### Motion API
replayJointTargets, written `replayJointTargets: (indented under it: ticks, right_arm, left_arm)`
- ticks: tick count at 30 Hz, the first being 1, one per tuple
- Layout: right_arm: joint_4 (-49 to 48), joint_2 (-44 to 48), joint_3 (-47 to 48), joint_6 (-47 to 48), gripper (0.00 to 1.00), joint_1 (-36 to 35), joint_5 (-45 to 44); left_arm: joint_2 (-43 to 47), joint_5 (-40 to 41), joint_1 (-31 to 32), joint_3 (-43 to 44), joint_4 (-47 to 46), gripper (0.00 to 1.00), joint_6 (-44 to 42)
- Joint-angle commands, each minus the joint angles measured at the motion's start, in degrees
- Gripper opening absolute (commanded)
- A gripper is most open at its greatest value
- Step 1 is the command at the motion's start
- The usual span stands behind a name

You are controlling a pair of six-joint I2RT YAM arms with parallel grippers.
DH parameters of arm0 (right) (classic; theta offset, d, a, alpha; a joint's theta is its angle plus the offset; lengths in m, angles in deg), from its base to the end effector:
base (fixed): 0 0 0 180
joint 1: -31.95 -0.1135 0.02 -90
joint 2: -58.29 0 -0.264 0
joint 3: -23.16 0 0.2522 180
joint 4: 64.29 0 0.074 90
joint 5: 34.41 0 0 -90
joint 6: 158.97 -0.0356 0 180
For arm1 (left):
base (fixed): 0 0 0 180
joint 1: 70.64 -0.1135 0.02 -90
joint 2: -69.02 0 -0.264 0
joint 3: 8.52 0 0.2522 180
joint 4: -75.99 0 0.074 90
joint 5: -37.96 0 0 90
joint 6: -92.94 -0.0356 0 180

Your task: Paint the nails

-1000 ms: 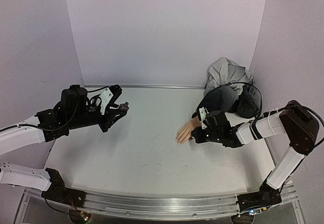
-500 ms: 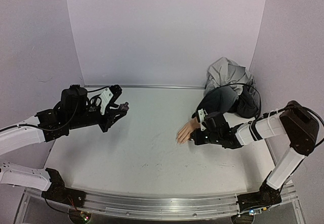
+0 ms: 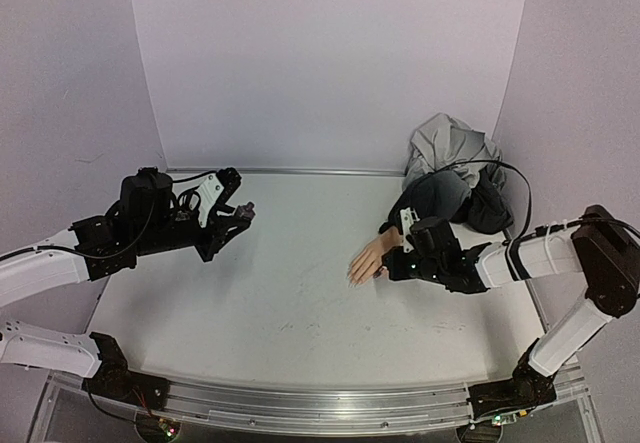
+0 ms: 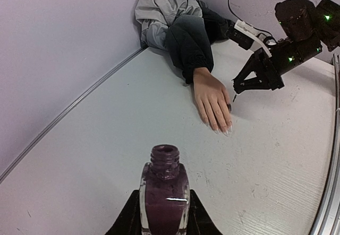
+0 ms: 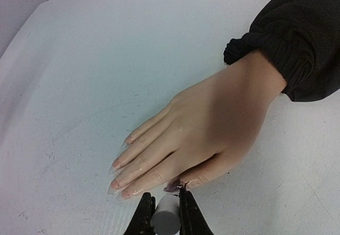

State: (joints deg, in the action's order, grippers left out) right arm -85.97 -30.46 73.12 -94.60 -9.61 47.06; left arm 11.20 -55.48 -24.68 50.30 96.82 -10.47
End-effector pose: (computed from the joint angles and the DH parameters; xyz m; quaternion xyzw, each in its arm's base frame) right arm 0.2393 0.2051 0.1873 -0.0674 0.8006 0.2780 0.5266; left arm 0.1615 -0.1701 0.3042 0.4201 0.7020 -0.1846 0.5446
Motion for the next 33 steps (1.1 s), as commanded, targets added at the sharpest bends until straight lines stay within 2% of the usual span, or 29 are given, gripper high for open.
replayJointTargets:
  ticks: [1, 33]
  right_arm:
    - [0.16, -2.27, 1.94, -0.05, 0.0, -0.36, -2.22]
    - [-2.7, -5.91, 3.26, 1.31, 0.0, -0.41, -2.1]
  left_arm:
    - [0.94, -0.69, -0.34, 3.8, -2.49, 0.0, 0.76]
    - [1.18, -0.78, -0.34, 3.71, -2.42, 0.0, 0.67]
